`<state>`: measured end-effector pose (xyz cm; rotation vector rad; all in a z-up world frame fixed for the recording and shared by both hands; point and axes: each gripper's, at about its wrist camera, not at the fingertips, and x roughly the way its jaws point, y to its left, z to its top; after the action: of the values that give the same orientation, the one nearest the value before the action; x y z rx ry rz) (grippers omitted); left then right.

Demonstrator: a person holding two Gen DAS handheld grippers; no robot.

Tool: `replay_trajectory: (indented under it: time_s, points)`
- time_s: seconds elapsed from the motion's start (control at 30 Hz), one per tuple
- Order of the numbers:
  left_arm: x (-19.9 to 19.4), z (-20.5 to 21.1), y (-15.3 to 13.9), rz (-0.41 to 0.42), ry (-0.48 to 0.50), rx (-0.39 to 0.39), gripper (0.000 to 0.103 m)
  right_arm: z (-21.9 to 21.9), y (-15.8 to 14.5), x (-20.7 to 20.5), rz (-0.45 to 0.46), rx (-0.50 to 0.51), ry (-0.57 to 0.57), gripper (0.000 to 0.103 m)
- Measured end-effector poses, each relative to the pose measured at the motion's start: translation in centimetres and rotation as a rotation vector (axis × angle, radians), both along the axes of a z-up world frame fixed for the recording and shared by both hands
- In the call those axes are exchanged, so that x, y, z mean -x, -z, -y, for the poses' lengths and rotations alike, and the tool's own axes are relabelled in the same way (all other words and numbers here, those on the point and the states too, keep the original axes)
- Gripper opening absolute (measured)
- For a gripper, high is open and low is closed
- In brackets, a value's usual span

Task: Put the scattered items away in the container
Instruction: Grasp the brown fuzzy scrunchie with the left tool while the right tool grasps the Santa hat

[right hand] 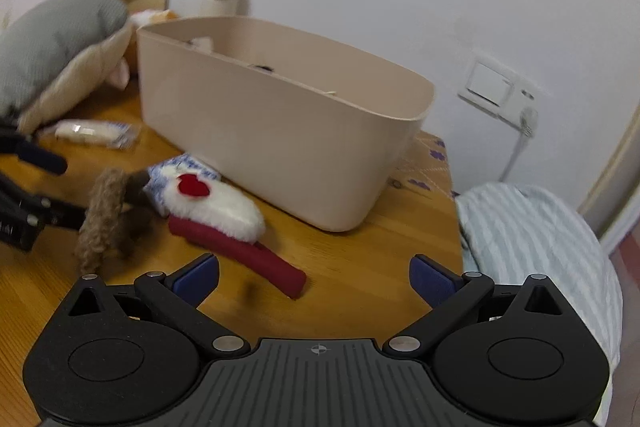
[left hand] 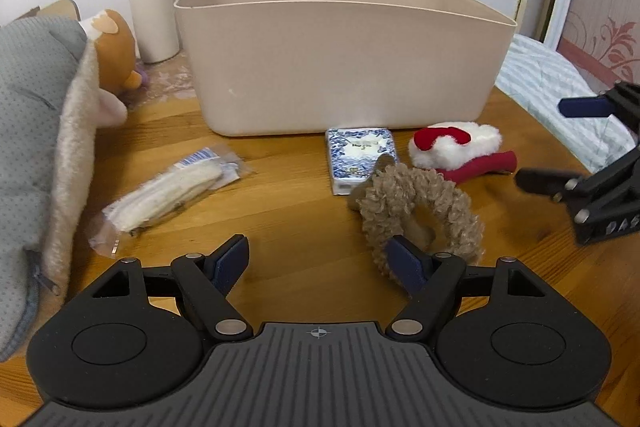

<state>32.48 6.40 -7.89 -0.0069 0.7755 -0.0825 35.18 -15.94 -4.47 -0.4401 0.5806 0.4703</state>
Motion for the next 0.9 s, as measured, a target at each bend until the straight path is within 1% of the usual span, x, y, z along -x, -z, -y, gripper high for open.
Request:
replay_trajectory:
  time_s: [0.13, 0.5, 0.77, 0.9]
  points:
    - [-0.3, 0.1, 0.1, -0.002, 0.009, 0.042, 0.078, -0.9, 0.5, -0.6, -0.008, 0.028, -0.032, 0.103]
    - [-0.6, -0.1, -0.1, 0.015, 0.015, 0.118, 0.078, -1.8, 1.4, -2.1, -0.037, 0.038, -0.053, 0.103]
    - [-1.7, 0.9, 0.7, -0.004, 0.023, 0.127, 0.079, -2.4, 1.9, -2.8, -0.051, 0.045, -0.067, 0.103]
    - [-2.1, 1.4, 1.0, 0.008, 0.020, 0.109, 0.079, -2.5, 2.0, -3.2, -0.062, 0.033, -0.068, 0.101]
